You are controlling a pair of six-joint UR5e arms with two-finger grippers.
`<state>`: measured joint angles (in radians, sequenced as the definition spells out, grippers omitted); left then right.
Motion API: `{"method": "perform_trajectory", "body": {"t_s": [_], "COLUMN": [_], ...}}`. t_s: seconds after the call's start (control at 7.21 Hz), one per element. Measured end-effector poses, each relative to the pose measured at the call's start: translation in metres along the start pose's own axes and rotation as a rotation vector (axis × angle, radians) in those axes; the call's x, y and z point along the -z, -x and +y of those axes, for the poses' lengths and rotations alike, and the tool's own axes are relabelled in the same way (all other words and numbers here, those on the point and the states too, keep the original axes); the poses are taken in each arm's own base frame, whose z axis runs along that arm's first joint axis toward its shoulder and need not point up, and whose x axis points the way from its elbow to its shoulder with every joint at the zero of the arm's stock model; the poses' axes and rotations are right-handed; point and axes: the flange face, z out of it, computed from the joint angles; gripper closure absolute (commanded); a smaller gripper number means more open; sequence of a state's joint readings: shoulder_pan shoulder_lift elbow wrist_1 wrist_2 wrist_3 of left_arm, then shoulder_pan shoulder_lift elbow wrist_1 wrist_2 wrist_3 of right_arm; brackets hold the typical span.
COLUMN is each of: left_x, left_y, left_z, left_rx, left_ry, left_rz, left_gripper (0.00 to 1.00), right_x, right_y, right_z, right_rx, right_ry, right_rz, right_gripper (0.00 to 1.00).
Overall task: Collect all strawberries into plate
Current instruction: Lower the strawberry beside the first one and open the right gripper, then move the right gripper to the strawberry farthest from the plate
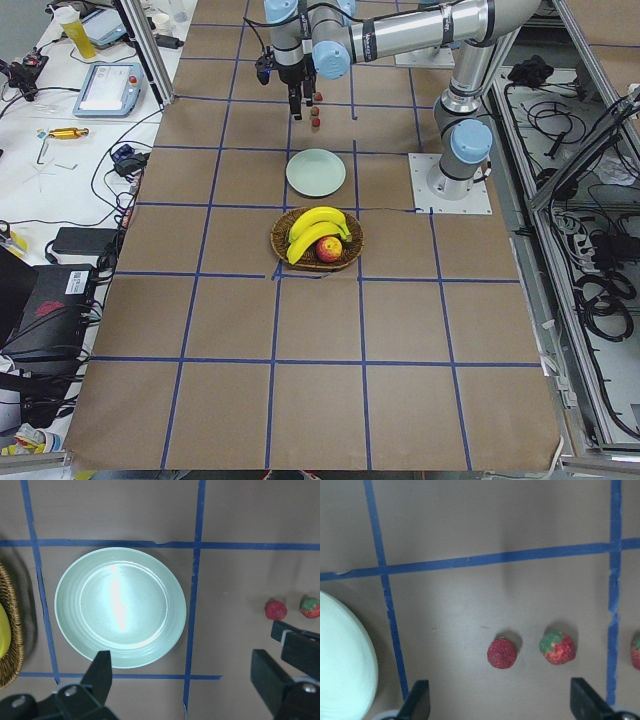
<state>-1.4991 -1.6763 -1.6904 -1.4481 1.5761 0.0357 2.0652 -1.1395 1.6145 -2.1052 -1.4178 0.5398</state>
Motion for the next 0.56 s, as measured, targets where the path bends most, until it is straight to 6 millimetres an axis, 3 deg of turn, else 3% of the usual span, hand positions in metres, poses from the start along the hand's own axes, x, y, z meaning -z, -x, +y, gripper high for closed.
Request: {"method": "perform_trajectory", "body": {"t_s": [0.56], "left_x": [0.010], "left_y": [-0.009], "left_z": [0.005], "left_rx": [-0.019], "left_ry": [-0.020], "left_rz": [0.000], "left_gripper": [0.00], "right_x": [0.002], "right_y": [-0.074], "right_z": [-0.038], "right_rx": [0.350], "right_ry": [0.084], "right_rz": [0.143], "right_gripper": [0.00]}}
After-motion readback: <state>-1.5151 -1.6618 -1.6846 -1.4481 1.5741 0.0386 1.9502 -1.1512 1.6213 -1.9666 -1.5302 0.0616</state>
